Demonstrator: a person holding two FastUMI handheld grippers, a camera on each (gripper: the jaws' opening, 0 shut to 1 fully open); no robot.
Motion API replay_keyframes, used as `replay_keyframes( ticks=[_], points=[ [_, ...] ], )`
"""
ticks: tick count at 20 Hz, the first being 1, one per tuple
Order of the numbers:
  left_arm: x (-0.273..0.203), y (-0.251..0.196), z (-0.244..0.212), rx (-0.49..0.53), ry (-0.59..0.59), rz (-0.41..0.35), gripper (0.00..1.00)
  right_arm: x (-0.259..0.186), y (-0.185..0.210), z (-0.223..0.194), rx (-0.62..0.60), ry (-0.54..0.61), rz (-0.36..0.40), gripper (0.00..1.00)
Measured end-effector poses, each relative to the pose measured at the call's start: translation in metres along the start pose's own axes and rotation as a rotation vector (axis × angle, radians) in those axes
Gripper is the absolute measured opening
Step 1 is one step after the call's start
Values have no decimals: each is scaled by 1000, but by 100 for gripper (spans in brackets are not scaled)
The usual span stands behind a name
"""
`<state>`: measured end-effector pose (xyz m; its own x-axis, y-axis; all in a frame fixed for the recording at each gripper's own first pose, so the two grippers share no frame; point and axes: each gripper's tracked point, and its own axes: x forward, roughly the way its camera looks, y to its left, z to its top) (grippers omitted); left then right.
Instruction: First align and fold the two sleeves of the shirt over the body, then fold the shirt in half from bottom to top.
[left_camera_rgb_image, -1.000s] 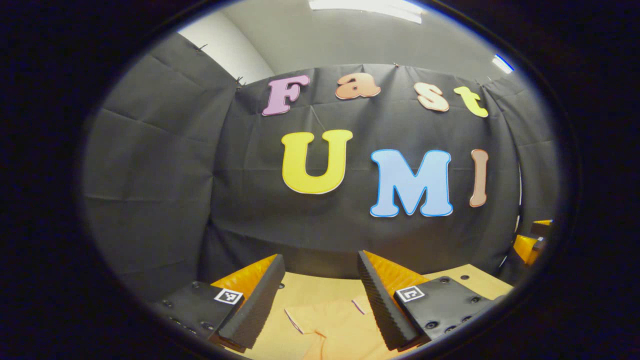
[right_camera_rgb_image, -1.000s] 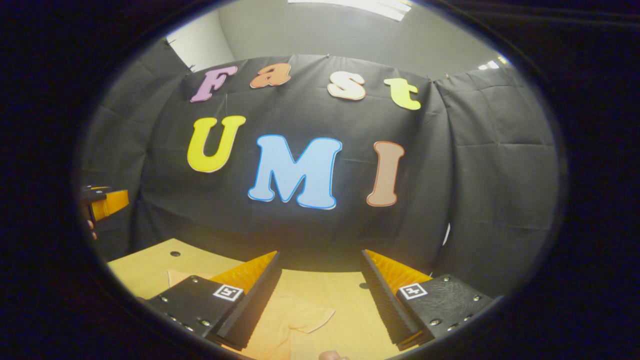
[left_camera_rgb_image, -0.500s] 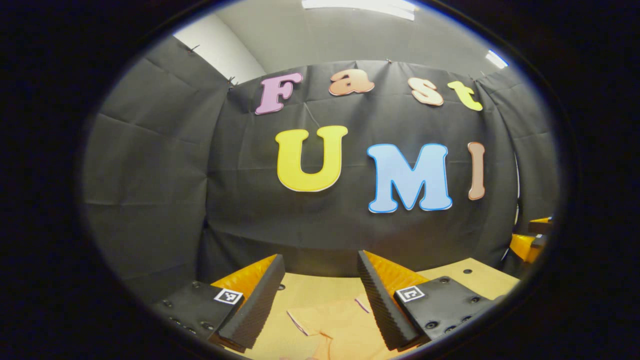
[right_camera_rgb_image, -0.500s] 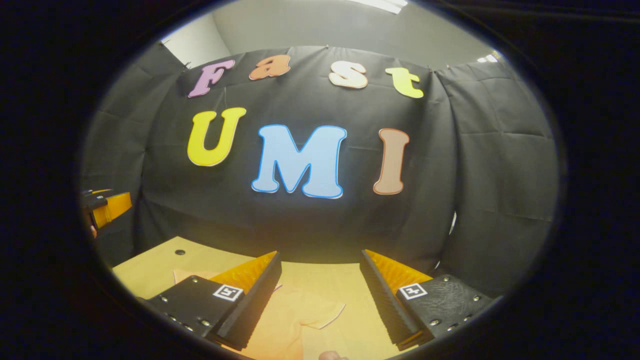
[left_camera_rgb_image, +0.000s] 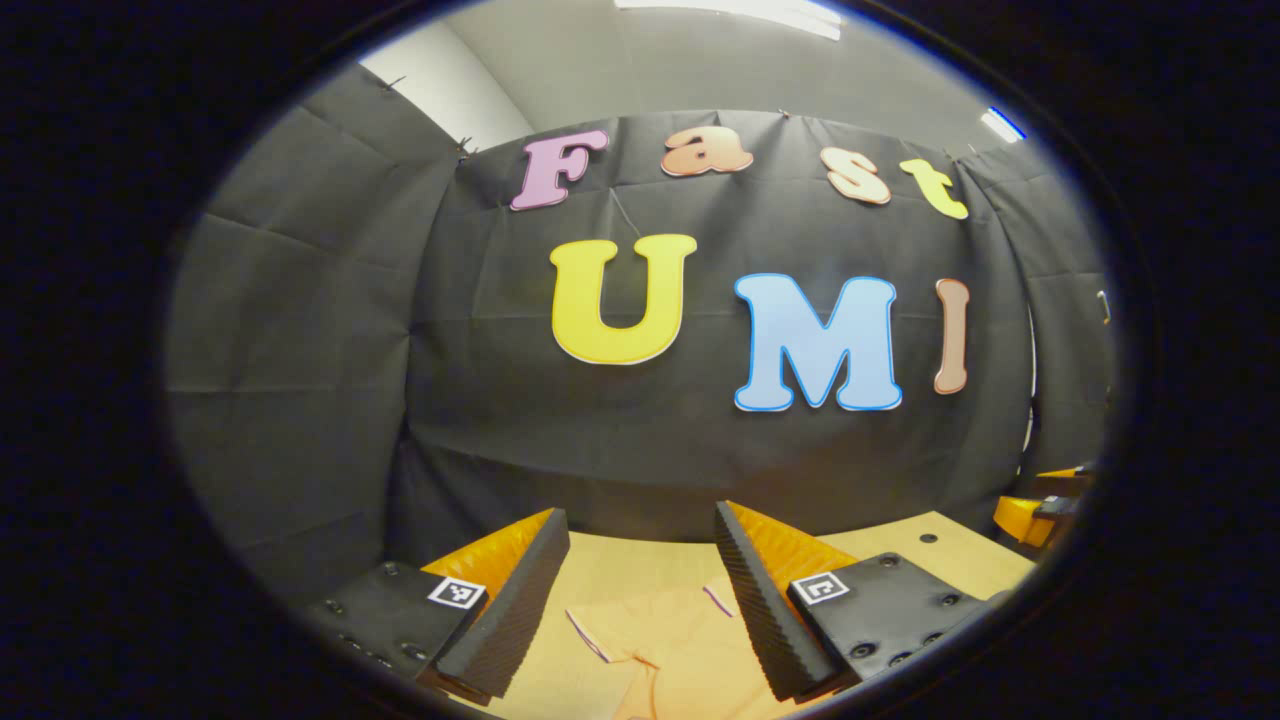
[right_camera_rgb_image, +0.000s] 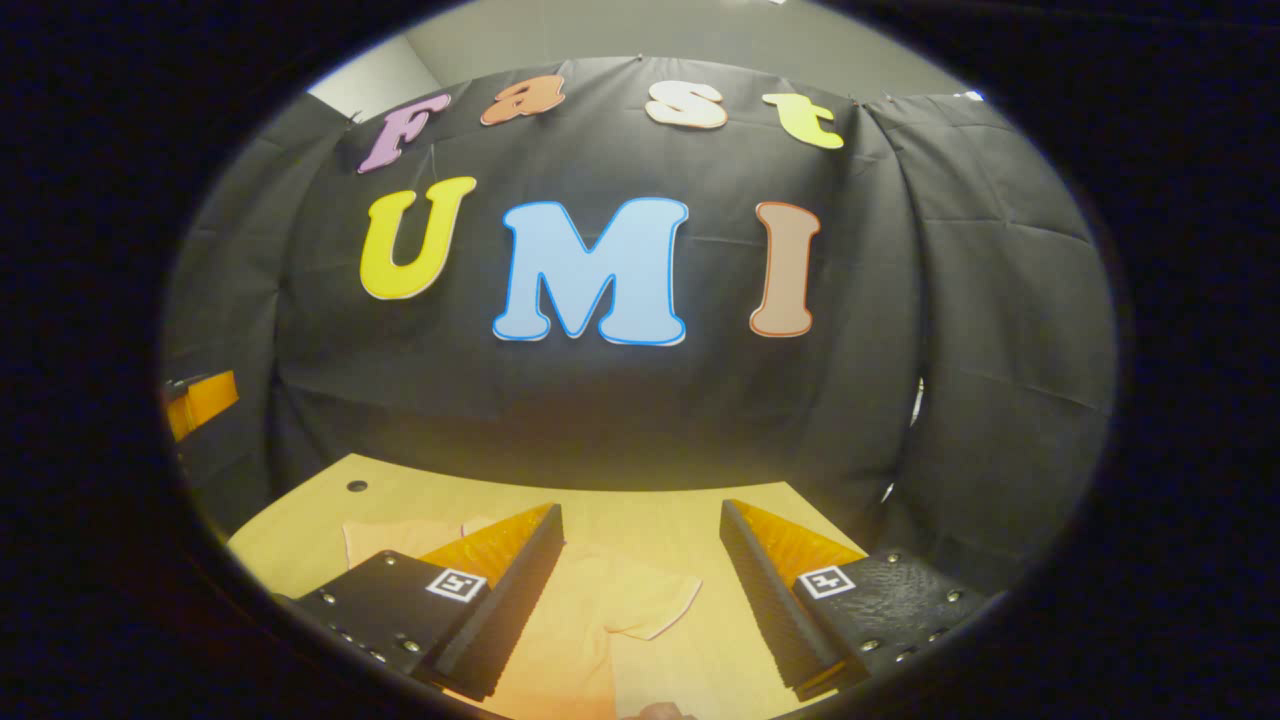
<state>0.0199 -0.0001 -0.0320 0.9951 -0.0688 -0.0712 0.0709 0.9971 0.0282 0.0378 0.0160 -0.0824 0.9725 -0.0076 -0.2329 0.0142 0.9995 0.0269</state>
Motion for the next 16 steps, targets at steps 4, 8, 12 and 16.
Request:
replay_keyframes(
  ticks=[4, 8, 12, 16],
  points=[
    [-4, -3, -9, 15, 26, 1, 94, 28, -7, -38, -40, 95, 2, 98],
    [-11, 1, -17, 22, 49, 23, 94, 60, -7, -80, 3, 205, 16, 98],
    [-14, 5, -30, 19, 82, 41, 94, 90, -14, -109, 28, 278, 10, 98],
    [-11, 5, -43, -5, 113, 55, 94, 120, -24, -143, 34, 335, -19, 98]
  ],
)
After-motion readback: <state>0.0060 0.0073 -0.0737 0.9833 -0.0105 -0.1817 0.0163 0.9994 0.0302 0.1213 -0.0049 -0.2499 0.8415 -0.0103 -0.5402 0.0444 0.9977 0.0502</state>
